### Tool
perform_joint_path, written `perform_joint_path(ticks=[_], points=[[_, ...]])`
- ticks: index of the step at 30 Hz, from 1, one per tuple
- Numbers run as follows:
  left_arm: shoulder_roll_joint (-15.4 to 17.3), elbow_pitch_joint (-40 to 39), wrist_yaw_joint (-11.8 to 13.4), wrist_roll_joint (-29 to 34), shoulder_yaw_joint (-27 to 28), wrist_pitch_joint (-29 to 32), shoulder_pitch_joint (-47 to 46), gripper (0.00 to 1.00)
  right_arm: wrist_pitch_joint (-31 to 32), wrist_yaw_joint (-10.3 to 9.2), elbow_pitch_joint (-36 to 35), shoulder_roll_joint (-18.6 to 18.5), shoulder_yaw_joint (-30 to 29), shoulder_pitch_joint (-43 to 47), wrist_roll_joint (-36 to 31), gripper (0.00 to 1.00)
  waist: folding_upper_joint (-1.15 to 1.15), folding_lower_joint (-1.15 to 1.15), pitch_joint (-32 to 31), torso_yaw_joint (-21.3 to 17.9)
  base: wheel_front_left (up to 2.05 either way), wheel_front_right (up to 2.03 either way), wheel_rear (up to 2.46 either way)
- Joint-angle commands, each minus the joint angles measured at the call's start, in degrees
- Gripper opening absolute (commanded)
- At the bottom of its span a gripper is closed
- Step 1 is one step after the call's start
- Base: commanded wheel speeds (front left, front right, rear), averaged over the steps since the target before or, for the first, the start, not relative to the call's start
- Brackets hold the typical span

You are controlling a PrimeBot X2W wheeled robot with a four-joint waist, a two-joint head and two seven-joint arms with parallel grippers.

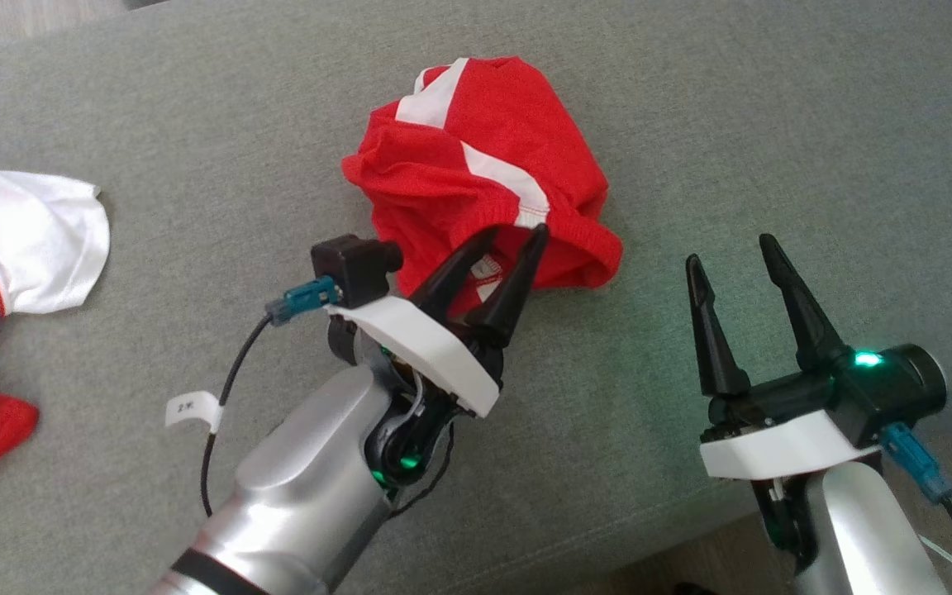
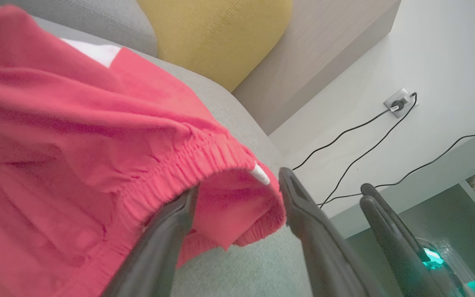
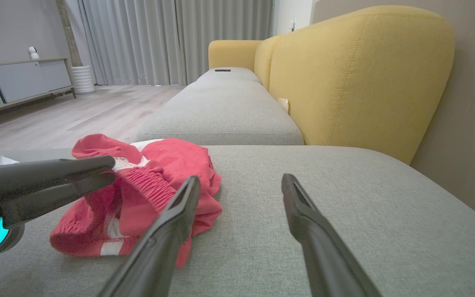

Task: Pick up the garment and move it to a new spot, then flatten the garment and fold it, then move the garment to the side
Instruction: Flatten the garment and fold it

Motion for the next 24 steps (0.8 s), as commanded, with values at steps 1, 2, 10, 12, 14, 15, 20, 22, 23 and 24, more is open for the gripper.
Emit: perform_joint_path(ticks=[1,2,10,12,14,15,20,22,23,24], points=[[-0.2,-1.4,0.2,-0.1,1.8,-0.7,-2.9,1.0,-0.5,0.43,-2.1,-0.2,1.3,-1.1,-0.2,1.0,0.0,0.0,0.0,-0.2,0.0,0.0,0.0],[-0.2,-1.2,0.2,-0.1,2.0,-0.7,-3.1,1.0,-0.5,0.43,-2.1,-0.2,1.4,-1.1,-0.1,1.0,0.0,0.0,0.0,-0.3,0.0,0.0,0.0],[-0.2,1.5,0.3,1.9,0.5,-0.7,-4.5,0.0,-0.5,0.43,-1.9,-0.2,1.7,-1.0,0.1,1.0,0.0,0.0,-0.5,-1.1,0.0,0.0,0.0],[-0.2,2.1,1.0,2.8,1.5,-0.7,-4.8,0.0,-0.5,0.43,-1.8,-0.2,1.9,-0.9,0.3,1.0,0.0,0.0,-0.9,-1.3,0.0,0.0,0.0],[-0.2,2.4,1.2,3.8,2.3,-0.7,-4.9,0.0,-0.5,0.43,-1.7,-0.2,2.1,-0.8,0.6,1.0,0.0,0.0,-1.6,-1.5,0.0,0.0,0.0],[-0.2,2.6,1.3,4.3,2.8,-0.7,-5.0,0.0,-0.5,0.43,-1.8,-0.2,2.1,-0.6,0.8,1.0,0.0,0.0,-2.0,-1.6,0.0,0.0,0.0],[-0.2,3.0,0.2,6.2,2.6,-0.7,-7.0,0.0,-0.5,0.43,-2.1,-0.2,2.3,0.1,1.6,1.0,0.0,0.0,-4.2,-2.0,0.0,0.0,0.0],[-0.2,3.3,-0.4,6.9,1.6,-0.7,-9.1,0.0,-0.5,0.43,-2.2,-0.2,2.6,0.6,2.1,1.0,0.0,0.0,-5.6,-2.4,0.0,0.0,0.0],[-0.2,3.6,-0.6,7.0,0.6,-0.7,-10.4,0.0,-0.5,0.43,-2.2,-0.2,2.9,0.9,2.3,1.0,0.0,0.0,-6.2,-2.5,0.0,0.0,0.0],[-0.2,3.8,-0.8,7.0,-0.4,-0.4,-11.9,0.0,-0.5,0.43,-2.1,-0.2,3.4,1.3,2.2,1.0,0.0,0.0,-6.9,-2.7,0.0,0.0,0.0]])
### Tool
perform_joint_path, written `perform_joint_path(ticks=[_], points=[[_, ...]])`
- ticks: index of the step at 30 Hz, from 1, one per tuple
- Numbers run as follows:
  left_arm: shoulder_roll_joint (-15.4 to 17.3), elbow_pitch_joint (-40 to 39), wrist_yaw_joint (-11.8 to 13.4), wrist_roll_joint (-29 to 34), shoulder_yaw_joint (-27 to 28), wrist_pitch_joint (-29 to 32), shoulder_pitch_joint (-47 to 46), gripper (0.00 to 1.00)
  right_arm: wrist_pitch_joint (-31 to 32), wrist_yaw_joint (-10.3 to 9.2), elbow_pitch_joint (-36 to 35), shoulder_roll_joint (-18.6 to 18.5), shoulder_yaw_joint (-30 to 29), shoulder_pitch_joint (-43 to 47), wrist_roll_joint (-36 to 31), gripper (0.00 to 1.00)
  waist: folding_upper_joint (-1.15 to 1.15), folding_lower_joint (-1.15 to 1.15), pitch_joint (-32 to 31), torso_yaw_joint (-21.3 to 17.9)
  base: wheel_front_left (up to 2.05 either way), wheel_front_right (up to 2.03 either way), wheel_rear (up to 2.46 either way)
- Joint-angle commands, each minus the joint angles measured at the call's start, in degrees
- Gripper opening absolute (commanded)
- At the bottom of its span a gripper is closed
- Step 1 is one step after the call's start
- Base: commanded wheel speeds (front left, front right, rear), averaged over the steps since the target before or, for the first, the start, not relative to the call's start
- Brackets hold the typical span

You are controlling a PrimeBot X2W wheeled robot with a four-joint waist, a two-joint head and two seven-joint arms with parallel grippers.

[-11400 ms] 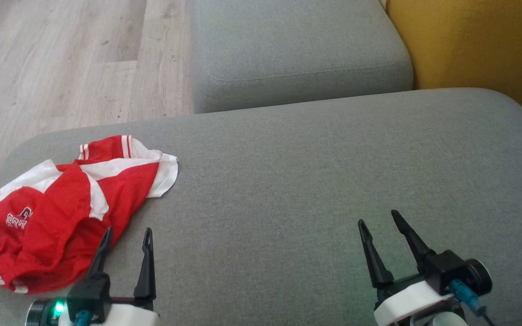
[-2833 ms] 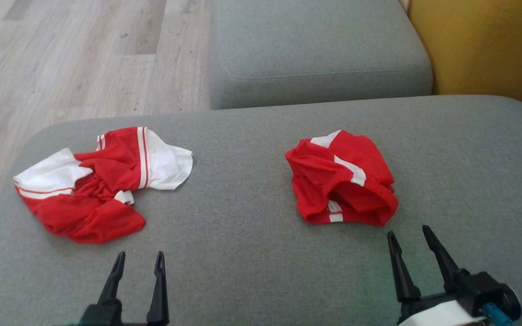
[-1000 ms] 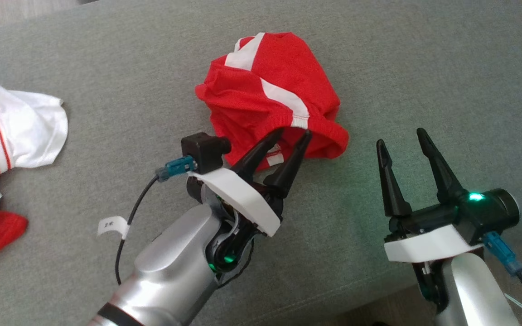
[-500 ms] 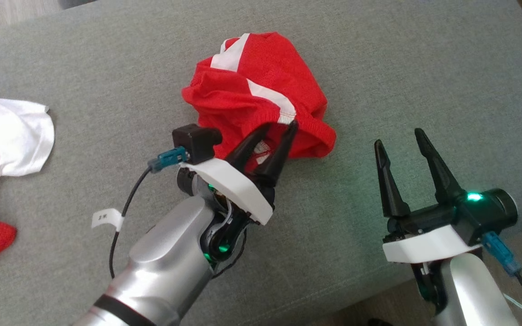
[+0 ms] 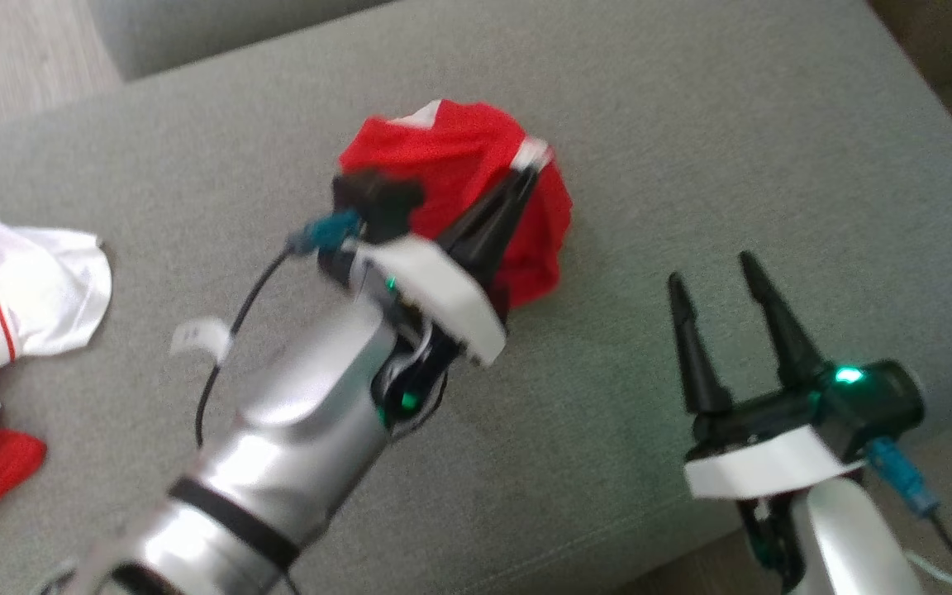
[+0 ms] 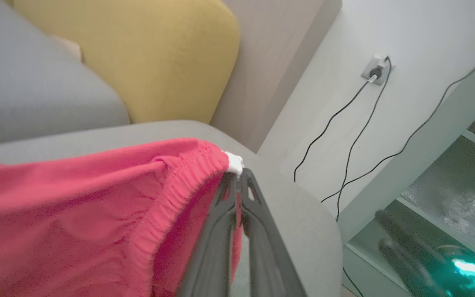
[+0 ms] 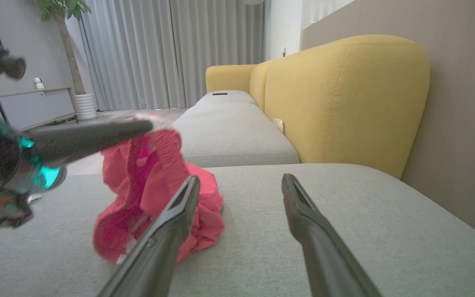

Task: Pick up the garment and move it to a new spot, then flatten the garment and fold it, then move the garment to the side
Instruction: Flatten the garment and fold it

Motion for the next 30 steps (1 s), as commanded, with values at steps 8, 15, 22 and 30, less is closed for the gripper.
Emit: perform_joint_path(ticks=[8,15,22,30], points=[[7.9,-10.0,-0.4,-7.4,-6.4,4.5,-17.9,0.0,-0.5,0.43,-2.4,-0.2,1.8,1.2,1.2,1.0,0.0,0.0,-6.1,-2.5,0.0,0.0,0.0],[14.5,-12.5,-0.4,-13.3,-10.2,4.2,-24.1,0.0,-0.5,0.43,-2.9,-0.2,1.0,2.6,1.2,1.0,0.0,0.0,-8.8,-2.4,0.0,0.0,0.0],[24.2,-15.4,-0.4,-18.5,-16.1,1.7,-9.0,0.0,-0.5,0.43,-3.9,-0.4,-0.2,5.5,0.0,1.0,0.0,0.0,-9.3,0.7,0.0,0.0,0.0],[33.6,-17.7,1.9,-18.5,-18.6,-0.4,8.9,0.0,-0.5,0.43,-3.2,-3.5,0.0,6.5,1.0,1.0,0.0,0.0,-8.3,7.5,0.0,0.0,0.0]])
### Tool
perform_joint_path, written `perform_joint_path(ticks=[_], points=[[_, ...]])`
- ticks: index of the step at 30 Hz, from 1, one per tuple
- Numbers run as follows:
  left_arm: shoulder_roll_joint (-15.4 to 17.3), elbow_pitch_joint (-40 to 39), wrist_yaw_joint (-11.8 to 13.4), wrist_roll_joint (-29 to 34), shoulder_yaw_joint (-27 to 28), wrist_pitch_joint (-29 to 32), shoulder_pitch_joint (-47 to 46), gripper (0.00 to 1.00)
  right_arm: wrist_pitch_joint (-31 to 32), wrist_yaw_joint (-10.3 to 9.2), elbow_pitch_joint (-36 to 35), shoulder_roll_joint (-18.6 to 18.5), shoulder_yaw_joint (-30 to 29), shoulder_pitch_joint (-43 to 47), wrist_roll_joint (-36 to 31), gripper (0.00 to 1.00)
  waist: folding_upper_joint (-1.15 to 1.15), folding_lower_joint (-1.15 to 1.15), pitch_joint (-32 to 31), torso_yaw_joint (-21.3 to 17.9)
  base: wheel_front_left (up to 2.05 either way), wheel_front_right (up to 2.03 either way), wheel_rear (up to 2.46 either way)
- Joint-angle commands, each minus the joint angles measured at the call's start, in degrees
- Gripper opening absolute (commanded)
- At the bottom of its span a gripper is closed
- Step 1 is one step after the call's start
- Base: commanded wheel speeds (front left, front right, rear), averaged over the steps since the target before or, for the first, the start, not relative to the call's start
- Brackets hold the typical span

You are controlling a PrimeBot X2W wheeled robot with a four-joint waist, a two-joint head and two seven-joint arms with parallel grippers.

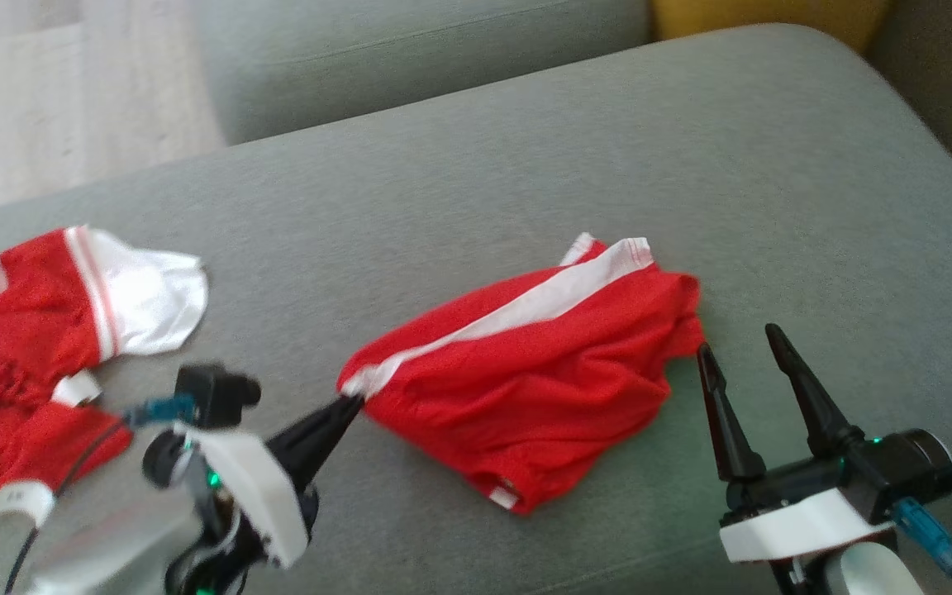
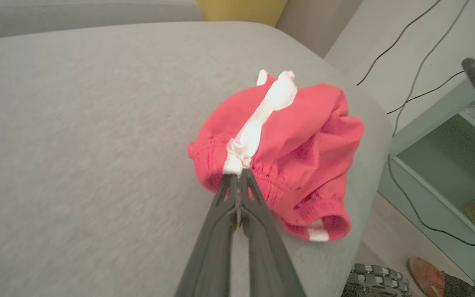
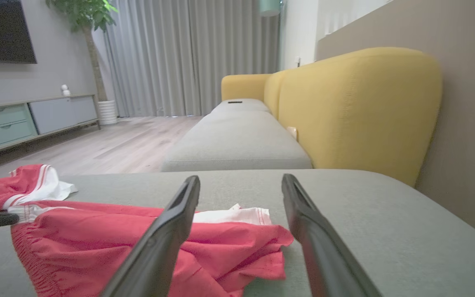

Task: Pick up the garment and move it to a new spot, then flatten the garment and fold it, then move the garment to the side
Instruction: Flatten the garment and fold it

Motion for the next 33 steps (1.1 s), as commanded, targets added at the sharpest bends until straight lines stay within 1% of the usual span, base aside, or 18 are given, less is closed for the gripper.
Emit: perform_joint_path(ticks=[1,3,5,9,10,11,13,16,19,22,26,28,33], points=[[2.8,-1.6,0.9,1.2,2.7,-0.9,-1.1,0.0,-0.5,0.43,-1.1,-1.7,1.9,-2.2,0.8,1.0,0.0,0.0,0.7,3.4,0.0,0.0,0.0],[3.6,-1.6,1.8,3.1,2.8,-1.1,0.7,0.0,-0.5,0.43,-0.1,-2.5,2.2,-3.2,2.1,1.0,0.0,0.0,1.0,5.1,0.0,0.0,0.0],[3.6,-1.4,2.6,4.9,3.8,-1.2,1.8,0.0,-0.5,0.43,1.6,-3.6,3.1,-4.6,3.9,1.0,0.0,0.0,1.3,6.7,0.0,0.0,0.0],[2.0,-1.1,3.2,9.2,7.5,-1.2,2.9,0.0,-0.5,0.43,9.1,-7.0,6.6,-10.2,9.6,1.0,0.0,0.0,2.5,9.7,0.0,0.0,0.0],[2.0,-1.1,3.2,9.2,7.5,-1.2,2.9,0.0,-0.5,0.43,9.1,-7.0,6.6,-10.2,9.6,1.0,0.0,0.0,2.5,9.7,0.0,0.0,0.0],[1.4,-1.1,3.1,10.1,8.3,-1.2,3.2,0.0,-0.3,0.43,11.9,-8.1,7.7,-12.3,11.4,1.0,0.0,0.0,2.9,10.3,0.0,0.0,0.0],[0.3,-0.9,2.7,12.2,9.6,-1.2,3.2,0.0,1.9,0.43,17.0,-10.8,10.4,-17.6,14.3,1.0,0.0,0.0,3.7,11.6,0.0,0.0,0.0],[-1.5,-0.4,2.1,14.7,11.2,-1.2,3.0,0.0,7.6,0.43,23.6,-14.3,14.2,-25.4,18.0,1.0,0.0,0.0,4.8,13.5,0.0,0.0,0.0],[-3.0,0.4,1.3,16.6,12.3,-1.3,2.8,0.0,13.9,0.43,29.5,-16.5,18.5,-31.9,21.0,1.0,0.0,0.0,5.6,15.0,0.0,0.0,0.0],[-4.2,1.1,0.5,18.3,13.0,-1.3,2.4,0.0,19.0,0.43,34.1,-17.7,23.1,-36.7,23.8,1.0,0.0,0.0,6.5,16.3,0.0,0.0,0.0],[-5.4,1.9,-0.4,20.0,13.7,-1.3,1.9,0.0,23.4,0.43,39.5,-18.9,28.4,-41.9,24.8,1.0,0.0,0.0,7.9,17.7,0.0,0.0,0.0],[-5.9,2.2,-0.7,20.7,13.9,-1.3,1.5,0.0,24.3,0.43,41.4,-18.9,30.8,-44.0,25.1,1.0,0.0,0.0,8.7,18.2,0.0,0.0,0.0],[-7.4,3.1,-1.3,21.9,14.2,-1.3,1.1,0.0,24.0,0.43,46.2,-17.9,35.1,-47.8,26.2,1.0,0.0,0.0,9.9,18.7,0.0,0.0,0.0]])
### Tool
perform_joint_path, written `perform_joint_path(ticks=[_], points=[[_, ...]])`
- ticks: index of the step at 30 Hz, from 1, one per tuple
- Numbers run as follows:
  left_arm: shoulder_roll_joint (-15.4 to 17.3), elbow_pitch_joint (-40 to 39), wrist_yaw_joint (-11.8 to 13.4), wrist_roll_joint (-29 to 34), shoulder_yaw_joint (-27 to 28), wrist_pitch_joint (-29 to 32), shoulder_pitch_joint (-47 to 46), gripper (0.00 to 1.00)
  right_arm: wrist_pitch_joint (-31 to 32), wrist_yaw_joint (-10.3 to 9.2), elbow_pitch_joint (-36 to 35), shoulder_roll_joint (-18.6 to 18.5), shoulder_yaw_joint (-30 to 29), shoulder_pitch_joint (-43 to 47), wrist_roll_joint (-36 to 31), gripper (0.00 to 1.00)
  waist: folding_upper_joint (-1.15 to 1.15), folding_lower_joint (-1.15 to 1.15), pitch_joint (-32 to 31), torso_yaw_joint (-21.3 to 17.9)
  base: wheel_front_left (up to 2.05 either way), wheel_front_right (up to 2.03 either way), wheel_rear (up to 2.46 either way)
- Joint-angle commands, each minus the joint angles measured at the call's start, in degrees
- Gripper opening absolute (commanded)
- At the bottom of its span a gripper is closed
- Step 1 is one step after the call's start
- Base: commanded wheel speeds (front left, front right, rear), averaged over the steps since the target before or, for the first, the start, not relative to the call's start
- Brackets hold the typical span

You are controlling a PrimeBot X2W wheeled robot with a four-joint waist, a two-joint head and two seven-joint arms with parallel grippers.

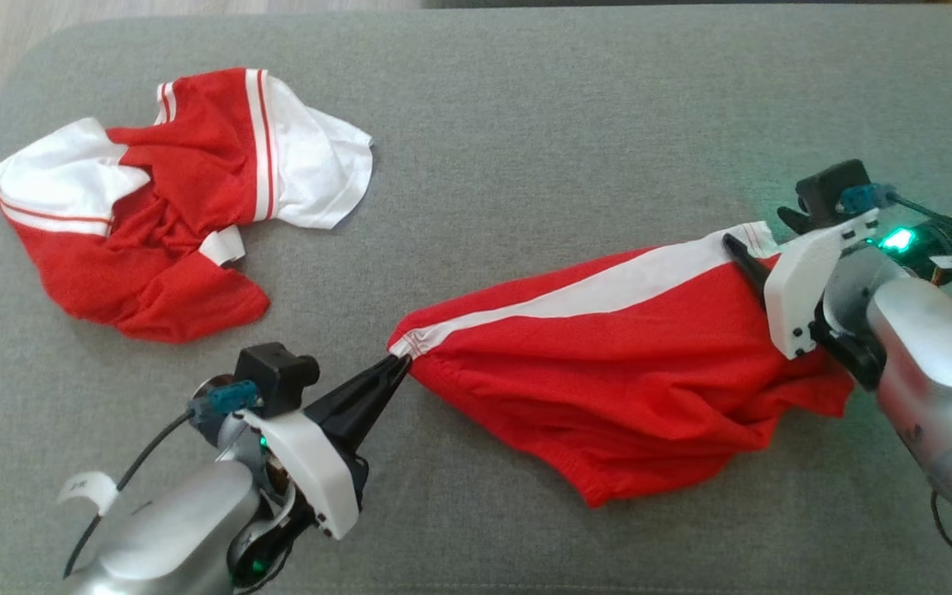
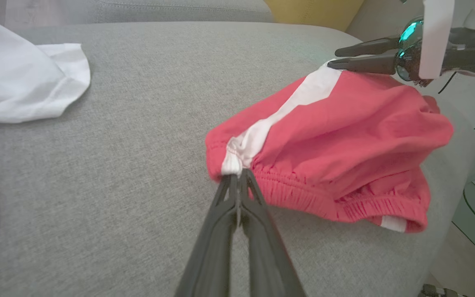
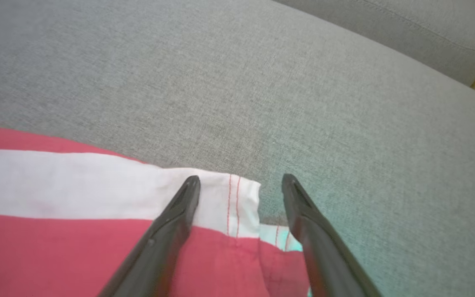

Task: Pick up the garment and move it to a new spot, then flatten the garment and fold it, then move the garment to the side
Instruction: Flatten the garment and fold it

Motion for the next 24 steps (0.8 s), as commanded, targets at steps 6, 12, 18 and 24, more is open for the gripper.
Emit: perform_joint_path(ticks=[6,12,18,24], points=[[0.3,0.2,-0.5,0.9,2.5,-0.8,-2.2,0.0,1.0,0.43,2.3,0.7,6.2,-2.2,4.4,0.36,0.0,0.0,0.0,0.4,0.0,0.0,0.0],[0.9,0.4,-0.5,2.7,3.9,-0.8,-1.7,0.0,-3.6,0.43,1.7,-0.4,10.4,-3.5,7.1,0.0,0.0,0.0,-1.9,-0.4,0.0,0.0,0.0],[3.4,-1.3,-0.6,7.6,6.4,-0.8,-5.1,0.0,-9.4,0.43,1.3,-2.4,10.3,-7.3,10.6,0.0,0.0,0.0,-2.8,-2.4,0.0,0.0,0.0],[5.7,-1.9,-0.6,10.7,4.8,-0.3,-16.1,0.0,-12.4,0.43,-0.1,-5.8,7.5,-14.3,14.7,0.0,0.0,0.0,0.0,-4.8,0.0,0.0,0.0]])
